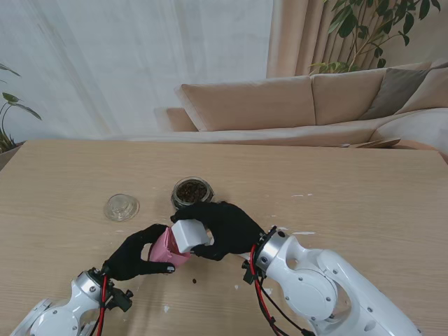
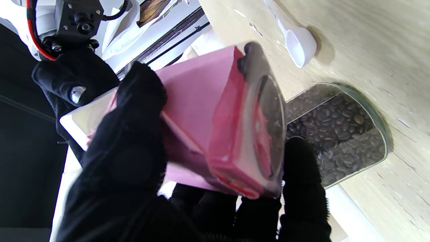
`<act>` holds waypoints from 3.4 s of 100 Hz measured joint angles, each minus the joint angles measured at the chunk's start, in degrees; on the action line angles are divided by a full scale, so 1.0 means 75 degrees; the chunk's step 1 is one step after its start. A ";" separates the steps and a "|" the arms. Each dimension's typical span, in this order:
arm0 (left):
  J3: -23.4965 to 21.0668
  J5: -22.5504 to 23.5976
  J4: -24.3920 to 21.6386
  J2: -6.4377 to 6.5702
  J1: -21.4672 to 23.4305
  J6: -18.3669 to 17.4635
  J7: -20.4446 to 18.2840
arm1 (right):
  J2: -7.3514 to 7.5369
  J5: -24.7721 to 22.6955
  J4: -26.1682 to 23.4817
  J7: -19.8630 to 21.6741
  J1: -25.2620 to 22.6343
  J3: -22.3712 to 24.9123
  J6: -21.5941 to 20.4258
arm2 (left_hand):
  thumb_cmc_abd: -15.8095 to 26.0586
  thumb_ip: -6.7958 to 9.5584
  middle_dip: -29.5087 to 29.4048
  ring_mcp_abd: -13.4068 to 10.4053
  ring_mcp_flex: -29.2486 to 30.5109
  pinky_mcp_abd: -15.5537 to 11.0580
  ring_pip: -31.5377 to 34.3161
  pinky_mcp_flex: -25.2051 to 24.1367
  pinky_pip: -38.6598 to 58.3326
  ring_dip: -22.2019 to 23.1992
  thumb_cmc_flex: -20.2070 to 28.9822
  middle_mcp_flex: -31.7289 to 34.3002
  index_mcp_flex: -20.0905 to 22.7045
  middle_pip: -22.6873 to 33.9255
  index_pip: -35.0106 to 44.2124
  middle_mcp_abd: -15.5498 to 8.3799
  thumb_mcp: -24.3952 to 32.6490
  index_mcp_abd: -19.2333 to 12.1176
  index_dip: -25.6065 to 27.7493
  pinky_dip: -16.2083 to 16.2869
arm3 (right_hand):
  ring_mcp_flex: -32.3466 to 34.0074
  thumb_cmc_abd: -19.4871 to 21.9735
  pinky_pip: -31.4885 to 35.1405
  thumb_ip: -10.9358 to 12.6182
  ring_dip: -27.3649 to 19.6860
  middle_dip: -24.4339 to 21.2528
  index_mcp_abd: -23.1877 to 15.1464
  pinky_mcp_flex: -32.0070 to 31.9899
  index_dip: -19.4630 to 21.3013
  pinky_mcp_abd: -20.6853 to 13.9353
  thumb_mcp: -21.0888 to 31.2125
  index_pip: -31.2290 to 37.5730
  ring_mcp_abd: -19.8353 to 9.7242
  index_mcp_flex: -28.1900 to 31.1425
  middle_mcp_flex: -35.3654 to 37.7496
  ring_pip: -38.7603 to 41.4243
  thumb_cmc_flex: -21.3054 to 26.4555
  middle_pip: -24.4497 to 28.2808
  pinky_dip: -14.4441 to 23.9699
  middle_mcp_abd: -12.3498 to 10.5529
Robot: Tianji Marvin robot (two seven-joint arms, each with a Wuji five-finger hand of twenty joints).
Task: Portion coffee beans from the glass jar into the coffee jar
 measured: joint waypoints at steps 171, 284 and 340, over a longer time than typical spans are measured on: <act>-0.0044 -0.0398 0.0025 -0.0036 0.0008 -0.0050 0.0038 | 0.0024 -0.0512 -0.0191 0.0143 0.0221 -0.0322 0.0782 | 0.0000 -0.0015 0.0019 -0.0001 0.0000 0.0000 -0.0008 0.0004 0.0000 0.0000 0.0002 0.0002 0.0050 0.0000 0.0000 0.0000 0.0000 0.0000 0.0000 0.0000 | -0.1410 0.0747 -0.0247 0.0108 -0.0225 -0.0809 0.0726 -0.0911 -0.1271 0.0703 -0.0825 -0.1902 0.0691 -0.0512 -0.1247 -0.1080 -0.1015 -0.0299 0.0542 0.0579; -0.0064 -0.0528 0.0136 -0.0062 -0.0103 -0.0019 0.0049 | -0.0093 -0.0865 -0.0668 -0.0172 -0.0506 0.0241 0.0978 | 0.0000 -0.0075 0.0023 -0.0002 0.0000 0.0000 -0.0055 0.0004 0.0000 0.0001 0.0002 0.0003 0.0057 0.0000 0.0000 0.0000 0.0000 -0.0050 -0.0001 0.0000 | -0.1775 0.1681 -0.1306 0.0407 -0.0588 -0.1408 -0.0662 -0.1784 -0.1230 0.1129 -0.2670 -0.1962 0.0850 -0.1264 -0.1528 -0.2164 -0.0984 -0.1563 0.0248 -0.0072; -0.0129 -0.1049 0.0107 0.0017 -0.0071 -0.0052 -0.0418 | 0.0103 -0.2642 -0.0199 -0.0757 -0.0124 0.0243 -0.0635 | 0.0000 -0.0079 0.0023 -0.0002 0.0000 0.0000 -0.0055 0.0004 0.0000 0.0001 0.0002 0.0003 0.0057 0.0000 0.0000 0.0000 0.0000 -0.0050 -0.0001 0.0000 | -0.2253 -0.0026 -0.1670 0.0580 -0.0698 -0.1623 -0.2195 -0.2027 -0.0158 0.0567 0.0697 -0.1946 0.0347 -0.2115 -0.2069 -0.2227 0.0592 -0.1612 0.0182 -0.0829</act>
